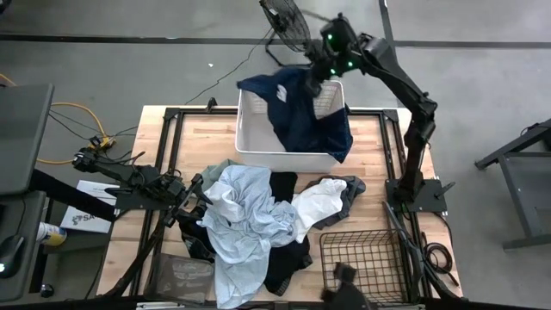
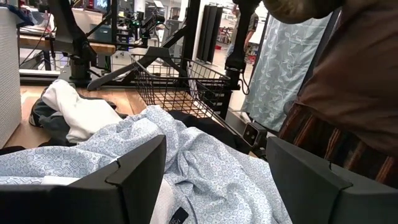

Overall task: Pick & Place Cloths
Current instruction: Put the dark blue polo shirt into the white laundry bin

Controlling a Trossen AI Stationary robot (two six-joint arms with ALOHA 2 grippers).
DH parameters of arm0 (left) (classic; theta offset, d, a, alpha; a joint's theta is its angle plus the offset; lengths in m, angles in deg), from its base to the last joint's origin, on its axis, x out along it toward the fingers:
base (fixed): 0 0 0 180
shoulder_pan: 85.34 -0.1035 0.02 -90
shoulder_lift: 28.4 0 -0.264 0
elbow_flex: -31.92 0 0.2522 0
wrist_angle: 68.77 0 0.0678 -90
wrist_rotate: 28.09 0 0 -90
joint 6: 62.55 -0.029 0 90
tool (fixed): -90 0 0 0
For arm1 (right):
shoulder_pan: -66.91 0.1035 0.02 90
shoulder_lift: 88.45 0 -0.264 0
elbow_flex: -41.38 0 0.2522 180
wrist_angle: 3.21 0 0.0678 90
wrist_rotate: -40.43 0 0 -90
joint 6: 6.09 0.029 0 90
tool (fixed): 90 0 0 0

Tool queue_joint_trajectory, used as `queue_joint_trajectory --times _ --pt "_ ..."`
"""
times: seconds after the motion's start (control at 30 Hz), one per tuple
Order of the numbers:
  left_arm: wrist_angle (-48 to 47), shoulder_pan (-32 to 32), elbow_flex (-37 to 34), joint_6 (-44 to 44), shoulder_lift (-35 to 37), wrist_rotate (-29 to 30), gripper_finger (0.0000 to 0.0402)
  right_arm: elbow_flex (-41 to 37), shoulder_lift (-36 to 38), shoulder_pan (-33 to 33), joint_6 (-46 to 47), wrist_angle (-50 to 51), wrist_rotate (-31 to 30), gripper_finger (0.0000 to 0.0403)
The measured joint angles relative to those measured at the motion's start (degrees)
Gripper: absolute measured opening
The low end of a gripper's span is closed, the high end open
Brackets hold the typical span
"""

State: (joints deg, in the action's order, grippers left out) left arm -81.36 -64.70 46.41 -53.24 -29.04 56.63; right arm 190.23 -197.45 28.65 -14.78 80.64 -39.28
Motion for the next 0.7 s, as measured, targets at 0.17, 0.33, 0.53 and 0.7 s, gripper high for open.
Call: queue_joint_trajectory --times 0.17,0.33,0.53,0.7 --pt "0.02 -0.02 0.00 0.00 0.00 0.00 0.0273 -0.02 0.03 0.70 -1.63 14.30 -5.21 0.0017" --pt "0.02 0.00 0.00 0.01 0.00 -0.02 0.0273 -0.59 -0.01 3.09 1.56 19.80 -5.69 0.0017" --pt "0.02 -0.02 0.00 0.00 -0.01 0.00 0.0273 -4.03 -0.01 8.43 1.03 19.88 0.51 0.0017" --pt "0.00 -0.02 0.00 0.01 0.00 0.00 0.0273 -12.51 -0.16 10.31 5.25 16.29 -7.05 0.0017"
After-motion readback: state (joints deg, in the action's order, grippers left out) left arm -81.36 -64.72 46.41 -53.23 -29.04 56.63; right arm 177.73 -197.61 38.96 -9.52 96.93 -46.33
